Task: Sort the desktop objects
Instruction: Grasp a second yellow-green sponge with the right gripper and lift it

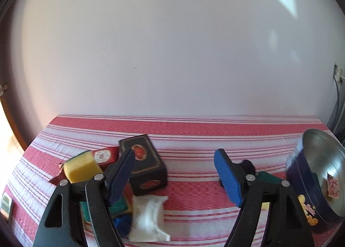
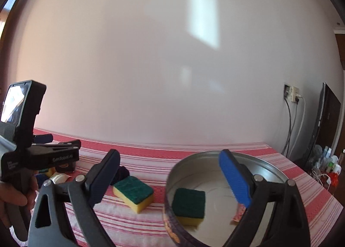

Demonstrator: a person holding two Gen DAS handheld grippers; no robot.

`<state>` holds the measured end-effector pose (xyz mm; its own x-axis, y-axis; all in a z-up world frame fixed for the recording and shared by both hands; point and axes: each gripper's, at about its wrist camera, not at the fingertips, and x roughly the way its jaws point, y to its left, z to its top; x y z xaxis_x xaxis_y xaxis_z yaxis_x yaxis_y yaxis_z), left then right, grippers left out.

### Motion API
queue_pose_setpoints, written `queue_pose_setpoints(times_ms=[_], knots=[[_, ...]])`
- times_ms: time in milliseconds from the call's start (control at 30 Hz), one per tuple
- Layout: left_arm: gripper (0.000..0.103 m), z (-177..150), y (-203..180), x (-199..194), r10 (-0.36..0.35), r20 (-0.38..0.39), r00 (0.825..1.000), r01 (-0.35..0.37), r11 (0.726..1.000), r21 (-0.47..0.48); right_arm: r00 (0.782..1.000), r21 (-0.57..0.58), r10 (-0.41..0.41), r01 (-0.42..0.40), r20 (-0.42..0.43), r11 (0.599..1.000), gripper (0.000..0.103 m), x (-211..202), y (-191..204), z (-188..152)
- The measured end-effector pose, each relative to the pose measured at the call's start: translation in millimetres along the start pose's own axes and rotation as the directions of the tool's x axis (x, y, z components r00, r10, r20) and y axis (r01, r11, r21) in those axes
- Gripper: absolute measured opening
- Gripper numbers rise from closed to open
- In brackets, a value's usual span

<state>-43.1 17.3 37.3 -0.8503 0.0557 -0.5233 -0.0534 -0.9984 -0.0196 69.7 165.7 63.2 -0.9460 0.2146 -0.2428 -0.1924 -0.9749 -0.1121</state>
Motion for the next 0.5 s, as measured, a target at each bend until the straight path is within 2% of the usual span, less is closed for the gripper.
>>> queue_pose_setpoints(times_ms=[100, 233, 367, 433, 500], knots=[[0.078, 4.8, 26.7, 3.1, 0.076, 0.01, 0.997, -0.075, 0.995, -0.063, 0.993, -0.076, 0.086, -0.092, -0.076, 0.993, 0.093, 23.0, 32.1, 1.6], [0.078, 8.9, 54.9, 3.4, 0.172, 0.028, 0.985, -0.168, 0.98, -0.108, 0.967, -0.155, 0.153, -0.186, -0.204, 0.97, 0.092, 55.9, 63.6, -5.7], [0.078, 8.2, 73.2, 4.2, 0.161, -0.004, 0.987, -0.159, 0.971, -0.177, 0.923, -0.182, 0.179, -0.252, -0.34, 0.951, 0.09, 92.8, 75.6, -16.1], [0.078, 8.7, 76.2, 4.2, 0.142, -0.013, 0.99, -0.141, 0.97, -0.196, 0.88, -0.176, 0.184, -0.285, -0.438, 0.942, 0.09, 114.6, 78.9, -23.6], [0.078, 9.1, 73.9, 4.1, 0.126, -0.017, 0.992, -0.127, 0.973, -0.193, 0.859, -0.162, 0.179, -0.288, -0.48, 0.944, 0.09, 125.9, 77.1, -32.0]])
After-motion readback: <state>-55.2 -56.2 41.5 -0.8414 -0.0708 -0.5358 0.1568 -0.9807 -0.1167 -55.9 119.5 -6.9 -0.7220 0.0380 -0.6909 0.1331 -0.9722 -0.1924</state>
